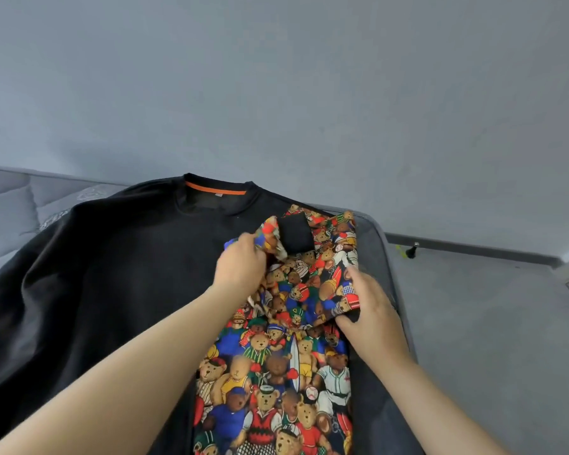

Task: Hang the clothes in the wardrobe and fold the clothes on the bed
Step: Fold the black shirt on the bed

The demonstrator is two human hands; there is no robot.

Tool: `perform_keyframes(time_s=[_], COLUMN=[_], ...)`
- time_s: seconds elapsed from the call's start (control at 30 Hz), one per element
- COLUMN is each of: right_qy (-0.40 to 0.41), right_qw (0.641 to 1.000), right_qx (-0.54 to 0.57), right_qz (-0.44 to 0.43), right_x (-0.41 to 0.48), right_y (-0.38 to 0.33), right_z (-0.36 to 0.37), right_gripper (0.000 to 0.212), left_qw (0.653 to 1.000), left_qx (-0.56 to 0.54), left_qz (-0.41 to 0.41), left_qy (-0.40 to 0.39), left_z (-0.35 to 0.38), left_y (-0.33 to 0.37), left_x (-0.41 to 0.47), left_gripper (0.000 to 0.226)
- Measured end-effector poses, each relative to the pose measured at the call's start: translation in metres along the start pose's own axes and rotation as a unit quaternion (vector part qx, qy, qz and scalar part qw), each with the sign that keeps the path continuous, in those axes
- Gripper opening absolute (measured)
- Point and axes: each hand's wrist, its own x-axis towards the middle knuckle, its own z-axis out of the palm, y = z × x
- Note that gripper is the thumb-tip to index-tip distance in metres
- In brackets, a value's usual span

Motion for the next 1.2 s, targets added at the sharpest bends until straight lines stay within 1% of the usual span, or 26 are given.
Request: perform_keyframes(time_s=[0.07,0.1,0.17,0.2,0.27,0.33,0.4,0.43,0.47,0.53,0.6,0.63,0.67,0.73,0.77,0.87,0.9,0.93,0.97,1.0,1.07,1.1,1.13,1.2], right_qy=[0.053,0.068,0.067,0.045,-0.031,-0.100,-0.130,-0.137,-0.146,-0.168,-0.189,-0.197,-0.206,-0.220,-0.223,-0.221,-0.222,-0.228,-0.238,-0.250,-0.270,-0.277,-0.283,-0.288], right_qw=[0.998,0.997,0.997,0.997,0.990,0.977,0.971,0.967,0.963,0.957,0.950,0.948,0.946,0.942,0.941,0.950,0.954,0.957,0.959,0.959,0.955,0.954,0.952,0.950], right_qx=[0.023,0.023,-0.009,-0.040,-0.126,-0.183,-0.201,-0.212,-0.224,-0.238,-0.247,-0.249,-0.249,-0.248,-0.247,-0.218,-0.199,-0.178,-0.155,-0.135,-0.113,-0.105,-0.097,-0.082], right_qz=[0.000,-0.006,-0.038,-0.053,-0.061,-0.039,-0.017,-0.016,-0.016,-0.008,0.008,0.018,0.029,0.049,0.056,0.040,0.021,0.004,-0.009,-0.020,-0.045,-0.056,-0.066,-0.086], right_x=[0.006,0.008,0.011,0.012,0.011,0.009,0.008,0.008,0.008,0.009,0.011,0.011,0.011,0.013,0.014,0.021,0.023,0.024,0.025,0.025,0.026,0.026,0.028,0.031], right_y=[-0.009,-0.014,-0.025,-0.030,-0.038,-0.043,-0.046,-0.047,-0.047,-0.046,-0.046,-0.046,-0.047,-0.050,-0.053,-0.065,-0.071,-0.078,-0.086,-0.096,-0.116,-0.127,-0.139,-0.163], right_z=[0.003,0.006,0.013,0.018,0.030,0.042,0.050,0.051,0.052,0.051,0.049,0.049,0.049,0.051,0.052,0.055,0.056,0.059,0.062,0.066,0.075,0.080,0.085,0.094], right_gripper=[0.080,0.076,0.066,0.061,0.056,0.056,0.058,0.060,0.062,0.063,0.063,0.063,0.064,0.068,0.071,0.070,0.068,0.067,0.067,0.067,0.067,0.067,0.067,0.068], left_qw=[0.989,0.980,0.967,0.963,0.958,0.942,0.917,0.910,0.910,0.916,0.921,0.920,0.914,0.885,0.872,0.849,0.841,0.839,0.851,0.881,0.949,0.970,0.983,0.990], left_qx=[-0.106,-0.132,-0.144,-0.133,-0.115,-0.188,-0.271,-0.289,-0.294,-0.292,-0.298,-0.304,-0.313,-0.344,-0.362,-0.415,-0.430,-0.434,-0.416,-0.363,-0.214,-0.146,-0.092,-0.027], left_qz=[-0.034,-0.056,-0.120,-0.161,-0.235,-0.270,-0.286,-0.286,-0.278,-0.234,-0.185,-0.185,-0.210,-0.294,-0.316,-0.321,-0.323,-0.324,-0.319,-0.302,-0.233,-0.192,-0.155,-0.111], left_qy=[0.099,0.135,0.174,0.170,0.120,0.072,0.070,0.079,0.095,0.145,0.171,0.166,0.152,0.110,0.091,0.062,0.054,0.046,0.038,0.027,0.013,0.020,0.035,0.079], left_z=[-0.032,-0.049,-0.073,-0.080,-0.087,-0.086,-0.084,-0.083,-0.082,-0.082,-0.082,-0.080,-0.077,-0.071,-0.070,-0.074,-0.078,-0.082,-0.088,-0.096,-0.115,-0.127,-0.140,-0.168], left_y=[-0.016,-0.030,-0.064,-0.083,-0.117,-0.137,-0.146,-0.148,-0.150,-0.149,-0.146,-0.147,-0.149,-0.157,-0.160,-0.163,-0.162,-0.161,-0.161,-0.162,-0.172,-0.179,-0.188,-0.205], left_x=[0.009,0.013,0.017,0.017,0.013,0.011,0.011,0.012,0.012,0.013,0.012,0.013,0.013,0.014,0.014,0.016,0.014,0.010,0.005,-0.003,-0.018,-0.024,-0.029,-0.038], left_gripper=[0.006,0.004,0.013,0.021,0.041,0.060,0.070,0.067,0.059,0.042,0.040,0.041,0.040,0.030,0.025,0.031,0.030,0.025,0.017,0.013,0.013,0.014,0.016,0.018])
